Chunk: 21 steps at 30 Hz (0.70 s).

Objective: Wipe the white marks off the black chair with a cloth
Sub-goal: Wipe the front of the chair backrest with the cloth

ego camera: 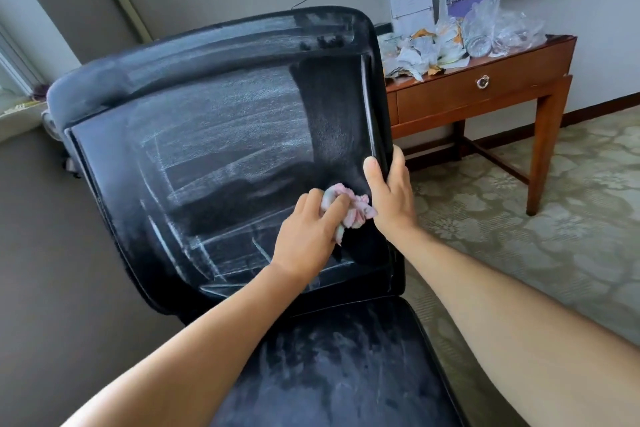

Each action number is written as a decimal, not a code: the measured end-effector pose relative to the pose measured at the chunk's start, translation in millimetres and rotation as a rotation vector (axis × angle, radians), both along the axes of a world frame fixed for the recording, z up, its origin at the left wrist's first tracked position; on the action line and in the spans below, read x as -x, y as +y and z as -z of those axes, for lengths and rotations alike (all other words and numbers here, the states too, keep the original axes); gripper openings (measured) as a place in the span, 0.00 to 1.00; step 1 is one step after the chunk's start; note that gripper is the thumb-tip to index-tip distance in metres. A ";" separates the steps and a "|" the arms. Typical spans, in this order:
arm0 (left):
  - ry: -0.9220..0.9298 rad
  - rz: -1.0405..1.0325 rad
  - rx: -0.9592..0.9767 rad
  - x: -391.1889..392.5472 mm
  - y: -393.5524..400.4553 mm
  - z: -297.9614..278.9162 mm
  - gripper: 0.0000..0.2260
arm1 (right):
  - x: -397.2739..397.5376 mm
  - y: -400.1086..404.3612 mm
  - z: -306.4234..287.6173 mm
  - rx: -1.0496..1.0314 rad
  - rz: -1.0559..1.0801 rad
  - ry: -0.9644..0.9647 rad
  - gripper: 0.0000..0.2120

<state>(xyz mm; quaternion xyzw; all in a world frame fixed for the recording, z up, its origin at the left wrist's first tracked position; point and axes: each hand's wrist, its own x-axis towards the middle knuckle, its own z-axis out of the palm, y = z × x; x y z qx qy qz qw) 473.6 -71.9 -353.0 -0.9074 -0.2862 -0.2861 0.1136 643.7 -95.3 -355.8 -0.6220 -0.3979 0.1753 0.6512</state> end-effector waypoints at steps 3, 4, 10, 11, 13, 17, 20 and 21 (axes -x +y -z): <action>-0.060 -0.030 -0.071 -0.4 -1.7 -15.0 0.25 | 3.0 -0.5 0.5 -0.004 0.021 -0.008 0.43; -0.102 -0.049 -0.087 -2.9 -2.1 -15.8 0.23 | 3.2 -0.9 0.6 -0.008 0.034 -0.022 0.41; -0.147 -0.107 -0.120 -14.2 -18.5 46.7 0.24 | 3.4 1.7 1.5 -0.022 0.061 -0.031 0.39; -0.146 -0.126 -0.098 -12.7 -21.5 58.6 0.24 | 3.9 3.2 2.5 -0.043 0.069 -0.024 0.36; -0.119 -0.153 -0.050 -9.0 -27.6 83.6 0.23 | 3.9 5.6 6.1 -0.055 0.094 -0.021 0.30; 0.103 -0.160 0.102 9.3 -27.9 148.2 0.23 | 0.5 8.2 8.9 -0.022 0.124 -0.045 0.28; 0.158 -0.241 0.263 24.6 -30.3 174.4 0.23 | 0.1 8.7 10.0 -0.012 0.131 -0.061 0.28; 0.133 -0.230 0.235 24.6 -31.8 173.5 0.21 | 0.0 9.2 10.1 -0.007 0.134 -0.062 0.28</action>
